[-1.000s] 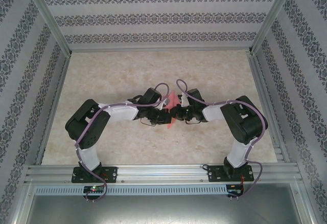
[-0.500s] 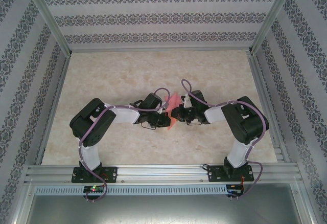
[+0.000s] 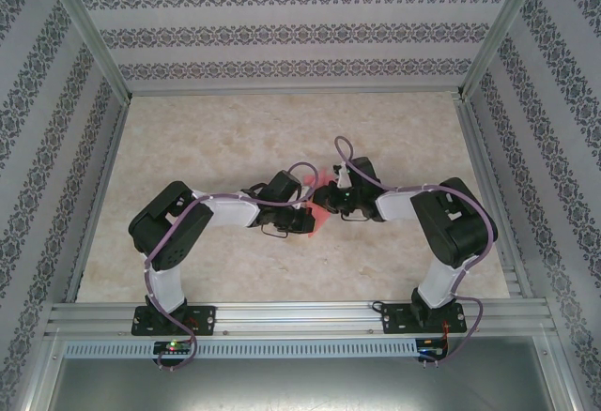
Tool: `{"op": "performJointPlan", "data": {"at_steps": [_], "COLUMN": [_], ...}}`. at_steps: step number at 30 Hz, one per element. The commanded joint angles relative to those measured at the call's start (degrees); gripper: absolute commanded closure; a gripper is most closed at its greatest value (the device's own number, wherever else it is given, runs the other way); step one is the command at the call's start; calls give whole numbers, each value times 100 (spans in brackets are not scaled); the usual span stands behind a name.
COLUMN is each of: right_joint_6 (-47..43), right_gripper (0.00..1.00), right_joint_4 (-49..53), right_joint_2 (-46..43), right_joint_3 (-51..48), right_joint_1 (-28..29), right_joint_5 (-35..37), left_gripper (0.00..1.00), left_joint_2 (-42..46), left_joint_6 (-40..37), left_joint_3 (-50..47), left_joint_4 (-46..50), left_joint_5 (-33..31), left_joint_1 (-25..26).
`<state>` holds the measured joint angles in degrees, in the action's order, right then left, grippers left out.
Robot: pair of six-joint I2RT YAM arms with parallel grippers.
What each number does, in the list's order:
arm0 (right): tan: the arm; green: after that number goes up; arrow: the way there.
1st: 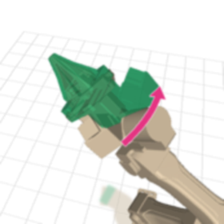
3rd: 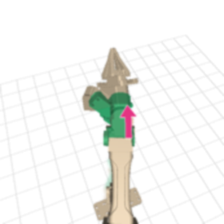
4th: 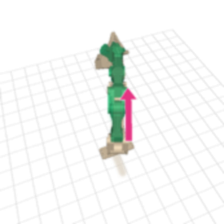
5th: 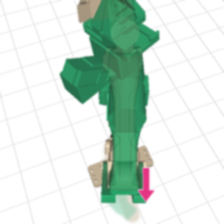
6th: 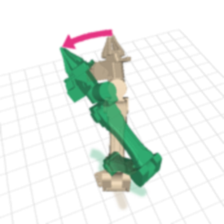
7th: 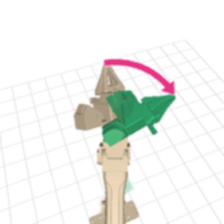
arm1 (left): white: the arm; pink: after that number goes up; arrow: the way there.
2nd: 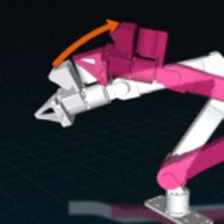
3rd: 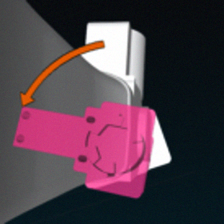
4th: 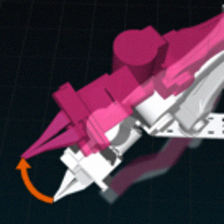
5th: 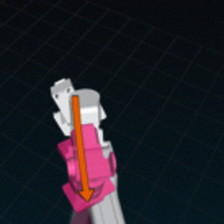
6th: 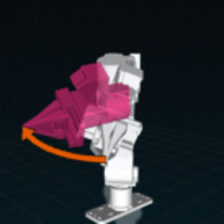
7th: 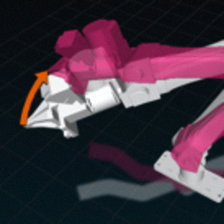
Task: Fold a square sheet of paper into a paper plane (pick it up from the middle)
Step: Fourth fold the wing at the center of the table.
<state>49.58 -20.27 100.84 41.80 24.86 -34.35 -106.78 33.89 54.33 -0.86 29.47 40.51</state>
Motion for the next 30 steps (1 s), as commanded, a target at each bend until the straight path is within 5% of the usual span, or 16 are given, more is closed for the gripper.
{"op": "performJointPlan", "data": {"at_steps": [1, 11, 30], "right_joint_6": [-190, -931, -1380], "right_gripper": [87, 89, 85], "right_joint_4": [258, 1021, 865], "right_joint_2": [256, 672, 1157], "right_joint_3": [338, 816, 1344], "right_joint_1": [-39, -233, -977], "right_joint_5": [191, 773, 488], "left_gripper": [94, 94, 95], "left_joint_2": [-366, -412, -681], "left_joint_6": [-344, -479, -910], "left_joint_3": [-168, -159, -160], "left_joint_4": [963, 1196, 1543], "left_joint_5": [-995, -1005, -477], "left_joint_1": [-15, -20, -23]}}
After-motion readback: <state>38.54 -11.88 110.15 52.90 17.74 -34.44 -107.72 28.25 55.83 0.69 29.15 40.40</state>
